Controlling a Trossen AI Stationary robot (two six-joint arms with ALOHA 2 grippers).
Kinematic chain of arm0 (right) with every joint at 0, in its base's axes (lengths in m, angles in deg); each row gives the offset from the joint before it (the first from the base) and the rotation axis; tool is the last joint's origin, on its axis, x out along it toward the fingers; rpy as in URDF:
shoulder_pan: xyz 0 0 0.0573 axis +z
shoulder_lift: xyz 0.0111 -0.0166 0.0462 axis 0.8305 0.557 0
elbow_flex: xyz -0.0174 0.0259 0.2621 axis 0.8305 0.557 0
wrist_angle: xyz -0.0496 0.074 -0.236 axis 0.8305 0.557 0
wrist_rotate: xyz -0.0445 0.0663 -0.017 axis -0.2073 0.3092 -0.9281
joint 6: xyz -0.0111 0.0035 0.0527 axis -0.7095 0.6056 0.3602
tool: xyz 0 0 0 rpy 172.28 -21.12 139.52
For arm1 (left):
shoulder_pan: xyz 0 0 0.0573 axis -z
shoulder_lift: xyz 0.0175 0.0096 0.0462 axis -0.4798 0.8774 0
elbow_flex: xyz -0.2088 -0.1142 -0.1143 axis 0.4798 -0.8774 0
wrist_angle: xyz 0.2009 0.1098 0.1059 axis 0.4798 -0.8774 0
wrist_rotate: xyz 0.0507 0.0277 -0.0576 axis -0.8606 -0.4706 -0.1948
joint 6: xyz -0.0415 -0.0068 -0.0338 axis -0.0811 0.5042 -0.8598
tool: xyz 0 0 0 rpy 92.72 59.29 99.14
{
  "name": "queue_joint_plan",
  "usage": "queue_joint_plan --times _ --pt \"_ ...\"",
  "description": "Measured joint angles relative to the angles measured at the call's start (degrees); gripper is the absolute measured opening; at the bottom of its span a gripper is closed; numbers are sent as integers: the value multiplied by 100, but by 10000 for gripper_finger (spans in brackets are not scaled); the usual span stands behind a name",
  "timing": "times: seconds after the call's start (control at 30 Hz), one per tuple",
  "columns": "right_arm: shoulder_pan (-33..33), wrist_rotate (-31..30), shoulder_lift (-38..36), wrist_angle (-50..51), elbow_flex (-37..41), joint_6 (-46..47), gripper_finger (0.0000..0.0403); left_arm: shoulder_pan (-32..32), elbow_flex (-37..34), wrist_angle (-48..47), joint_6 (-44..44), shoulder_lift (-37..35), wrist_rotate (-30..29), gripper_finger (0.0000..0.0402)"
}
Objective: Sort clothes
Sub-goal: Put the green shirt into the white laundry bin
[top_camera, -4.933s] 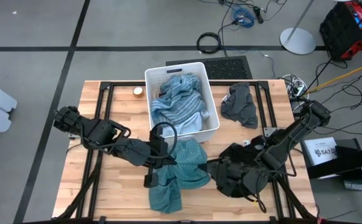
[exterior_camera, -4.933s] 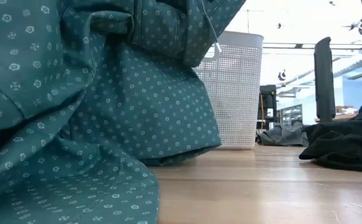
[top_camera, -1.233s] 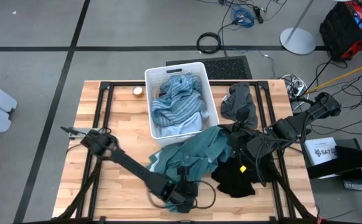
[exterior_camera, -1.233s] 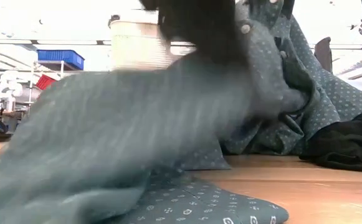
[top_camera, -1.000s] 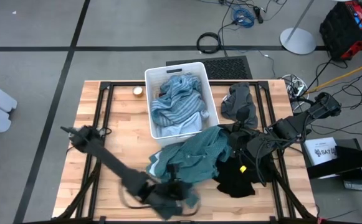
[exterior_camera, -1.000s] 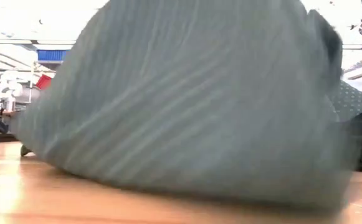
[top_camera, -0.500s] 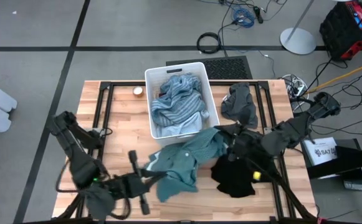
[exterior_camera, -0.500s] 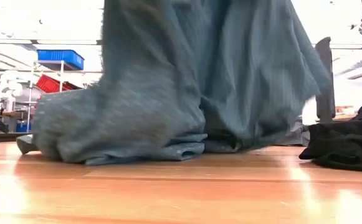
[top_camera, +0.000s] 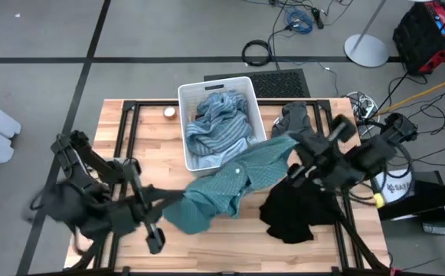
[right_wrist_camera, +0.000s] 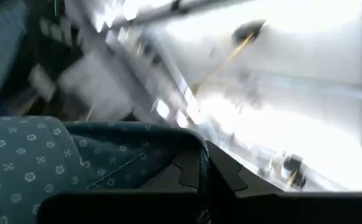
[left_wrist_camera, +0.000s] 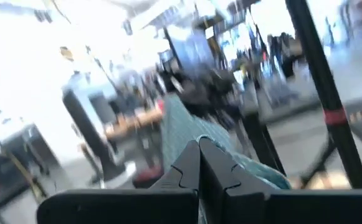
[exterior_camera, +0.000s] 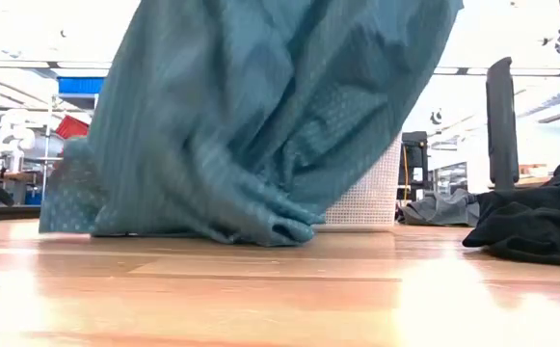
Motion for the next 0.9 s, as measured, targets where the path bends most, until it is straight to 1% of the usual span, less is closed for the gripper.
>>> queue_joint_plan --times 0.1,0.17,0.23,0.3,0.4,0.5,0.6,0.73,0.83,0.9 --pt "-9 921 0 -484 -42 -156 0 -81 213 1027 1213 0 354 0" --pt "-58 1507 9 -479 -232 -104 0 -148 437 1475 1894 0 565 0" --pt "-170 2052 8 -366 -474 8 0 -222 739 1579 2332 -4 764 0" --pt "-362 2373 65 -260 -790 144 0 -307 1048 1562 2572 -7 820 0" --pt "-779 2470 197 288 -1379 452 0 -452 1441 1373 2787 -15 820 0" --pt "-1294 2545 331 1304 -1926 1214 0 -585 1720 1079 2777 -15 815 0" --pt "-1791 2554 516 2073 -2322 1783 0 -683 1880 886 2789 -15 781 0" --pt "-2378 2558 673 2378 -2662 2251 0 -750 1945 796 2740 -124 712 0" --pt "-2555 2596 681 2721 -2835 2700 0 -743 1965 521 2412 -244 689 0" --pt "-2524 2678 665 3121 -2900 3013 0 -691 1967 82 2017 -275 681 0"
